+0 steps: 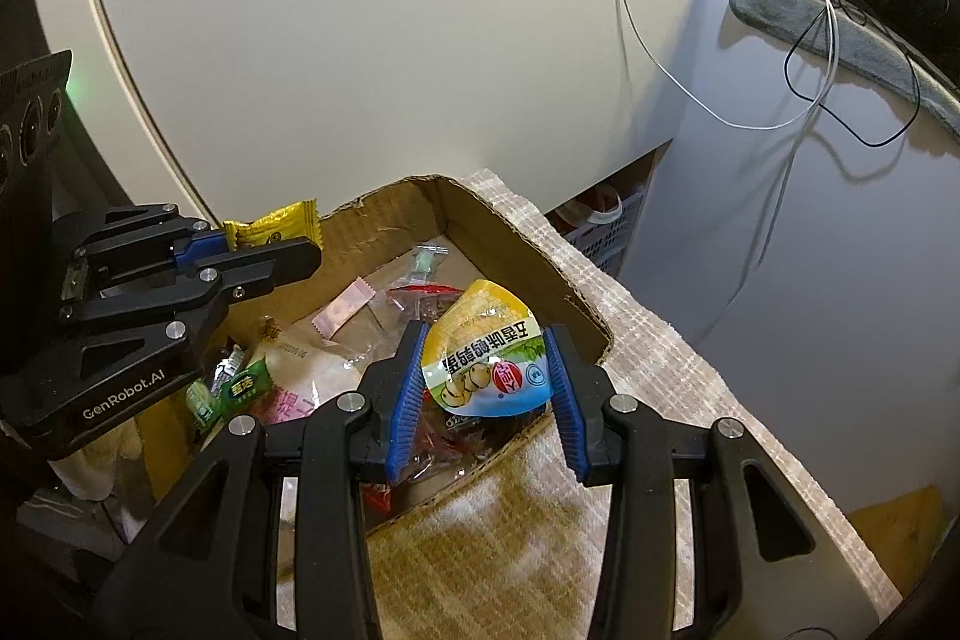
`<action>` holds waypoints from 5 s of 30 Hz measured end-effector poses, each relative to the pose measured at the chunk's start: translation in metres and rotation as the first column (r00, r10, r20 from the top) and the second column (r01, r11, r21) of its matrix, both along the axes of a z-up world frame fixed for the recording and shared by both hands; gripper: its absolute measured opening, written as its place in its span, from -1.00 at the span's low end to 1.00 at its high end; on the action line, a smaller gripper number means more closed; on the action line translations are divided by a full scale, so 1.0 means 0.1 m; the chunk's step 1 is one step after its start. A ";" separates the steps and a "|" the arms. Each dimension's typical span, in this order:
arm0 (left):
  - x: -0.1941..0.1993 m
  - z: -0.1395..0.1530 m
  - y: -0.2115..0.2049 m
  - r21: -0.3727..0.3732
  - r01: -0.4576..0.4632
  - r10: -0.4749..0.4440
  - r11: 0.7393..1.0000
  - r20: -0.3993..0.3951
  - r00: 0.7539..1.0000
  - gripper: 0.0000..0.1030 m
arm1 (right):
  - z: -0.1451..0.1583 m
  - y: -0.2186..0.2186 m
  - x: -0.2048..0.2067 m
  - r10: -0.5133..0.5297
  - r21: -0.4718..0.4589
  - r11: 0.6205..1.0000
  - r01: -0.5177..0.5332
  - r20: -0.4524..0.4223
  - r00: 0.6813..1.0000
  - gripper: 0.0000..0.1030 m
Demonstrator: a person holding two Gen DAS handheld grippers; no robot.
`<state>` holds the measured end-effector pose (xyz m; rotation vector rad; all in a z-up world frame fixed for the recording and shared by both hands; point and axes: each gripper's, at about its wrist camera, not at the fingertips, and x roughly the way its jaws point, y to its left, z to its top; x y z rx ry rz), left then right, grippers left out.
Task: Organize snacks
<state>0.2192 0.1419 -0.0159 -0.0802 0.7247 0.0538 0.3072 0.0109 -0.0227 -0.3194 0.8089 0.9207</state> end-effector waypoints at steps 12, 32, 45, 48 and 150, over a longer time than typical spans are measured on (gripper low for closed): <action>0.09 -0.03 0.03 0.004 -0.006 0.006 1.000 -0.012 1.000 -0.82 | -0.05 0.04 0.03 0.002 -0.002 1.000 -0.002 -0.002 1.000 -0.20; 0.05 0.03 0.05 0.027 -0.032 0.032 0.999 0.007 0.999 0.13 | -0.01 0.07 -0.07 0.013 -0.052 0.999 -0.010 0.058 0.998 0.47; 0.03 0.03 0.05 0.047 -0.048 0.049 0.998 -0.008 0.999 0.48 | 0.00 0.05 -0.11 0.002 -0.074 0.997 0.004 0.078 0.997 0.48; 0.02 0.04 0.04 0.044 -0.049 0.049 0.998 -0.002 0.999 0.48 | 0.02 0.03 -0.14 0.001 -0.073 0.997 0.005 0.085 0.996 0.48; -1.71 0.27 -0.70 0.071 -0.198 0.187 0.978 0.136 0.973 0.59 | 0.22 -1.29 -1.83 -0.299 0.108 0.953 0.282 0.197 0.934 0.87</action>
